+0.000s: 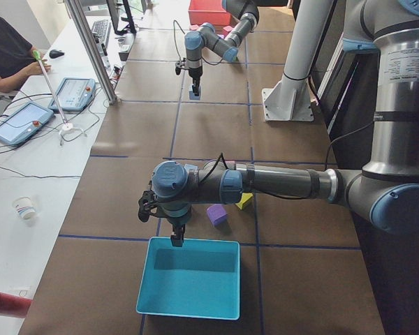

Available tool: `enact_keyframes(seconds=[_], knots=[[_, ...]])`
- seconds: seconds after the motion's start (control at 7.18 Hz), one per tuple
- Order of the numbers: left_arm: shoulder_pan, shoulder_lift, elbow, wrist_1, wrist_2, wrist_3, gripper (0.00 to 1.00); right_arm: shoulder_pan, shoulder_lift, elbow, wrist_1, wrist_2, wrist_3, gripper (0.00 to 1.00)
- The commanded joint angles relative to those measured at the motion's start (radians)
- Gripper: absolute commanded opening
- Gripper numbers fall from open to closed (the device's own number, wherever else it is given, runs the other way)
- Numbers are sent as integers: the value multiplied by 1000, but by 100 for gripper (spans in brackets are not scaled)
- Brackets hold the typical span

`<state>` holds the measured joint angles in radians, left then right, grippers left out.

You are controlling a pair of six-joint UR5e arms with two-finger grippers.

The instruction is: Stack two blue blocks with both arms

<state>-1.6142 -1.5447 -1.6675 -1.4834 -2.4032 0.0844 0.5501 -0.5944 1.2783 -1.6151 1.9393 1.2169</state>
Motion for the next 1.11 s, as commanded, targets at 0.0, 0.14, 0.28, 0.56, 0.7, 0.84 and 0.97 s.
enact_keyframes(seconds=[0.0,0.14,0.28,0.56,0.7,0.84,0.97], knots=[[-1,0,-1,0,1,0,100,-12,4,-11,4,-3,15,23],[0,0,-1,0,1,0,100,-15,2,-19,4,-5,12,75],[0,0,-3,0,-1,0,100,-27,2,-23,6,-35,12,98],[0,0,-3,0,1,-2,100,-27,4,-22,9,-37,24,99],[0,-2,-5,0,-1,-2,100,-24,5,-22,62,-36,41,99],[0,-5,-11,0,-1,-3,100,-6,16,-7,57,-28,41,99],[2,-6,-29,0,2,-21,100,22,22,33,22,-5,39,99]])
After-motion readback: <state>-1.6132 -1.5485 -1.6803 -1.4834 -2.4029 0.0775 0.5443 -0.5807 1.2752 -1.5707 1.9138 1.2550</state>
